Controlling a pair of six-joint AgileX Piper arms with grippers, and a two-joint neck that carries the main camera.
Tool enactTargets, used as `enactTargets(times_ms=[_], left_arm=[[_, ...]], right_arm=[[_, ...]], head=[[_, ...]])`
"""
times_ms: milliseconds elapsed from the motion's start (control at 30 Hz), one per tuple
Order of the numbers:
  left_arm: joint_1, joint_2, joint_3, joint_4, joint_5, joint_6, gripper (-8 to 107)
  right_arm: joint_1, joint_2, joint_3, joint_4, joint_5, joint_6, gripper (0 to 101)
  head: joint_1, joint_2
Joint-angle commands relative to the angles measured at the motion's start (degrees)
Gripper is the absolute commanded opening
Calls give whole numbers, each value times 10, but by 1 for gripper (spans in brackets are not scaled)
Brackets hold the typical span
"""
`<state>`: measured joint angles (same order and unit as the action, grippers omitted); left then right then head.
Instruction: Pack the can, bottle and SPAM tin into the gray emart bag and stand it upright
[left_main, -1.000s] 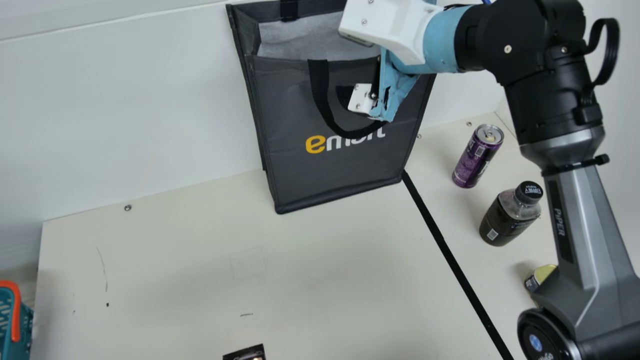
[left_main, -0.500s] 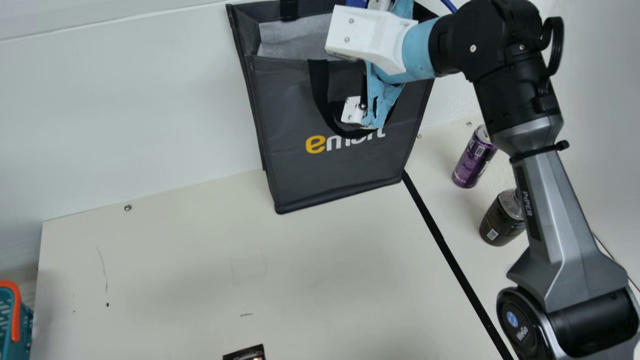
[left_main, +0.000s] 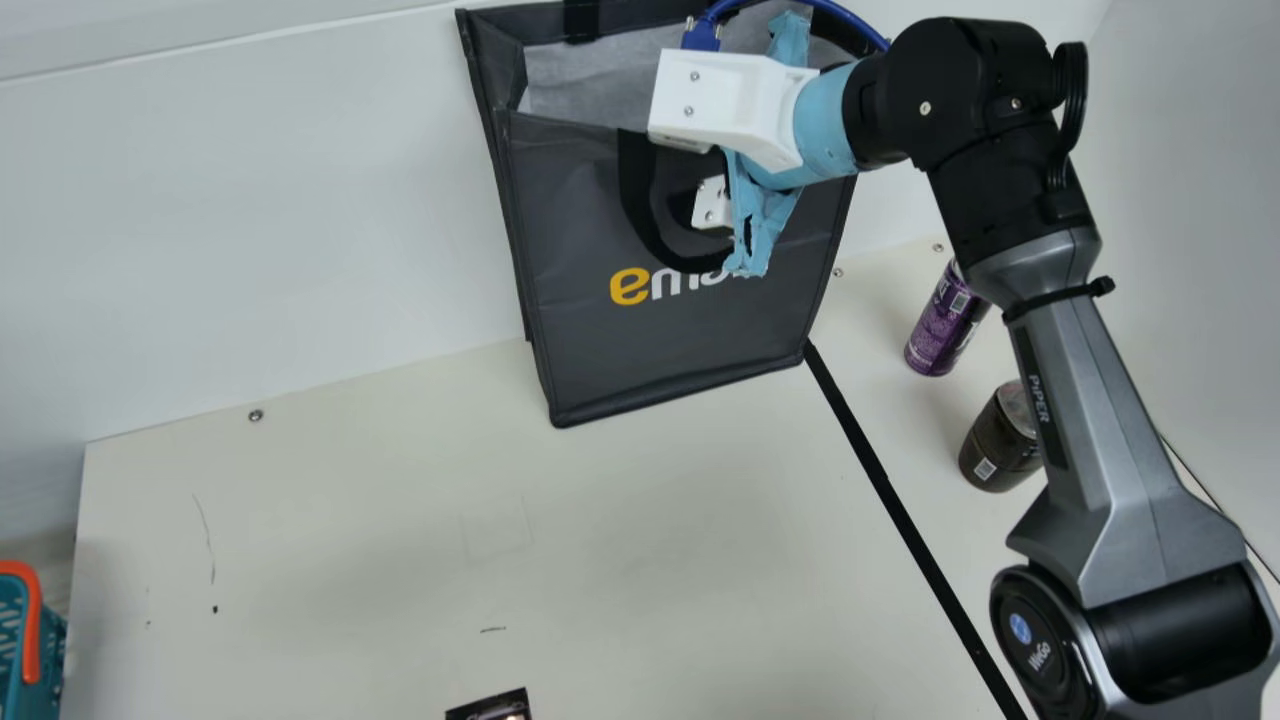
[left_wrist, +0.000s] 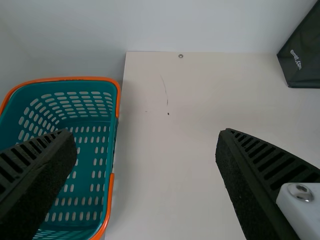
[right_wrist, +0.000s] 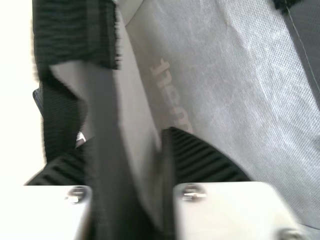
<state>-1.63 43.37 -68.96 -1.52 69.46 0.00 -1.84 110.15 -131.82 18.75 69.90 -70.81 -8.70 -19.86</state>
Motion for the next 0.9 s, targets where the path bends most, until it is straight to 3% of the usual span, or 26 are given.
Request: enactTargets(times_ms=[0, 367, 867], left_arm=[[0, 0, 0, 0, 0, 0, 90], [0, 0, 0, 0, 0, 0, 90], [0, 0, 0, 0, 0, 0, 90]], right_arm=[[-2, 1, 1, 5, 0, -4, 1], [-13, -7, 11, 30, 0, -9, 0], [-5, -77, 42, 12, 0, 16, 0]], head=[[-13, -1], [-13, -1], [-13, -1]])
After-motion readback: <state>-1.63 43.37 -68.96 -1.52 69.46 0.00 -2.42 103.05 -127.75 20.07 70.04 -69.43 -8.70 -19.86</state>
